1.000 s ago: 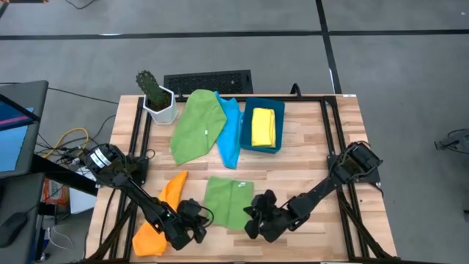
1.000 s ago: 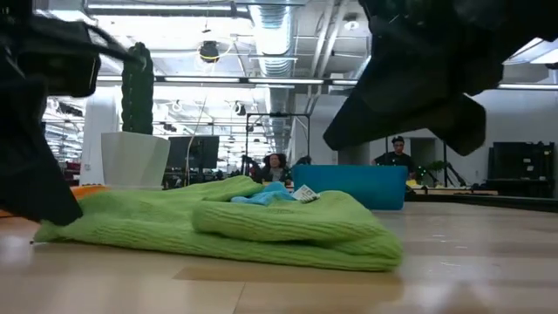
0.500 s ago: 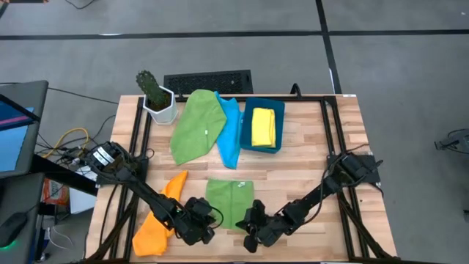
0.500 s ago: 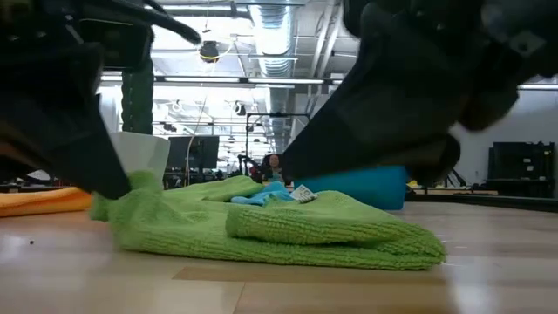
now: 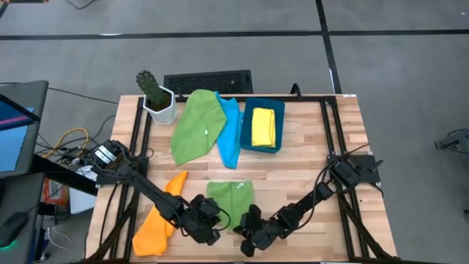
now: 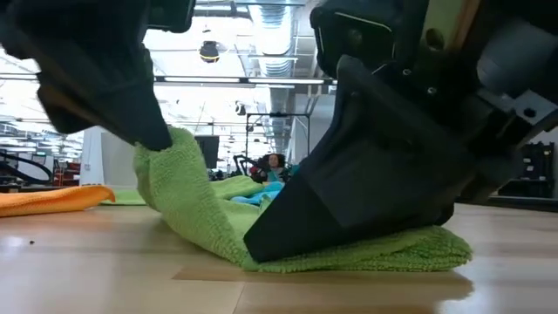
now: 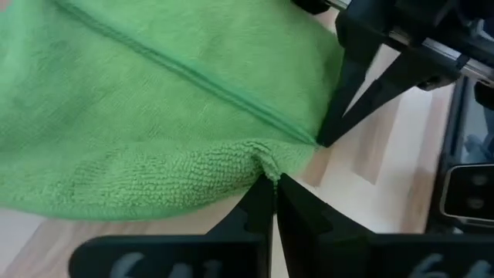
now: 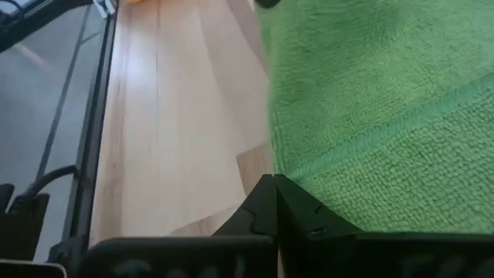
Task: Fold microfiber towels
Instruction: Fold the right green towel
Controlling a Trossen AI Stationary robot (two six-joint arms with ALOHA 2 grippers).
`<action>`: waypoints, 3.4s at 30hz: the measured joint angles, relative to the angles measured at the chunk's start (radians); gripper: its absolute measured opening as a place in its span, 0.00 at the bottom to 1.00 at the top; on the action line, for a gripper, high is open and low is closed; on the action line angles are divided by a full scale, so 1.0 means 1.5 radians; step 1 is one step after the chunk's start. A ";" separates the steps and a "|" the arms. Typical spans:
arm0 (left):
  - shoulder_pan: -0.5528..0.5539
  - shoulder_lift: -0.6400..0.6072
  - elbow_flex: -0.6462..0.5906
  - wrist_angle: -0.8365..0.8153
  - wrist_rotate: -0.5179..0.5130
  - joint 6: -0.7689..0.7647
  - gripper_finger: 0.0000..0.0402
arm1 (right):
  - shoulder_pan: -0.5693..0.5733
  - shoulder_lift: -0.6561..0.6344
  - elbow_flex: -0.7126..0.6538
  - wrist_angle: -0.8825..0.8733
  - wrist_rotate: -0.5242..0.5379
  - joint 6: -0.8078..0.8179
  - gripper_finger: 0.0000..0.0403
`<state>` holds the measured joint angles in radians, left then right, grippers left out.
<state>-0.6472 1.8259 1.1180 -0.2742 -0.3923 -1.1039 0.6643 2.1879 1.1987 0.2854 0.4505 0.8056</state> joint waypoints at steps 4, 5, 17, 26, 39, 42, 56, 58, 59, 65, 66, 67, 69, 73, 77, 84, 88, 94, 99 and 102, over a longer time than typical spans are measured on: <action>0.013 0.000 0.017 -0.002 0.032 0.034 0.00 | 0.011 -0.070 0.000 -0.030 0.038 -0.053 0.04; 0.015 0.000 0.020 -0.002 0.038 0.041 0.00 | 0.013 -0.091 0.002 -0.046 0.053 -0.058 0.04; 0.042 0.005 0.058 0.017 0.079 0.137 0.00 | 0.080 -0.091 -0.001 -0.265 0.145 0.107 0.03; 0.074 0.027 0.059 0.048 0.139 0.168 0.00 | 0.077 -0.049 -0.001 -0.229 0.135 0.151 0.04; 0.105 0.109 0.196 -0.014 0.209 0.249 0.00 | 0.063 -0.049 0.000 -0.223 0.130 0.139 0.05; 0.111 0.122 0.225 -0.057 0.210 0.268 0.00 | 0.062 -0.049 0.000 -0.221 0.117 0.139 0.04; 0.134 0.214 0.312 -0.079 0.258 0.309 0.00 | 0.072 -0.049 0.000 -0.210 0.105 0.144 0.05; 0.136 0.214 0.317 -0.081 0.257 0.311 0.00 | 0.075 -0.049 0.000 -0.205 0.104 0.144 0.05; 0.136 0.214 0.322 -0.082 0.259 0.315 0.00 | 0.077 -0.049 0.000 -0.205 0.104 0.144 0.04; 0.137 0.213 0.325 -0.081 0.246 0.319 0.00 | 0.081 -0.054 0.000 -0.203 0.100 0.142 0.06; 0.137 0.213 0.325 -0.079 0.246 0.321 0.00 | 0.084 -0.055 0.000 -0.202 0.102 0.140 0.06; 0.137 0.213 0.325 -0.078 0.246 0.325 0.00 | 0.087 -0.056 0.000 -0.205 0.104 0.139 0.05; 0.137 0.213 0.325 -0.080 0.246 0.332 0.00 | 0.096 -0.062 0.000 -0.226 0.101 0.142 0.04; 0.137 0.213 0.322 -0.072 0.241 0.335 0.00 | 0.111 -0.069 0.000 -0.235 0.106 0.151 0.03; 0.137 0.213 0.322 -0.068 0.243 0.340 0.00 | 0.116 -0.076 0.012 -0.281 0.117 0.185 0.05; 0.138 0.214 0.321 -0.069 0.250 0.350 0.00 | 0.114 -0.079 0.035 -0.389 0.128 0.231 0.03; 0.135 0.225 0.320 -0.057 0.273 0.360 0.02 | 0.106 -0.078 0.035 -0.390 0.128 0.231 0.05; 0.133 0.246 0.320 -0.038 0.291 0.357 0.13 | 0.097 -0.078 0.035 -0.393 0.123 0.231 0.06; 0.133 0.248 0.321 -0.018 0.310 0.362 0.25 | 0.098 -0.078 0.035 -0.394 0.120 0.231 0.04; 0.133 0.248 0.329 -0.024 0.317 0.362 0.33 | 0.098 -0.078 0.035 -0.397 0.120 0.231 0.05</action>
<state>-0.4471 2.1975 1.6113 -0.3108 0.0833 -0.5606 0.8120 2.0705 1.2514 -0.3097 0.6306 1.1522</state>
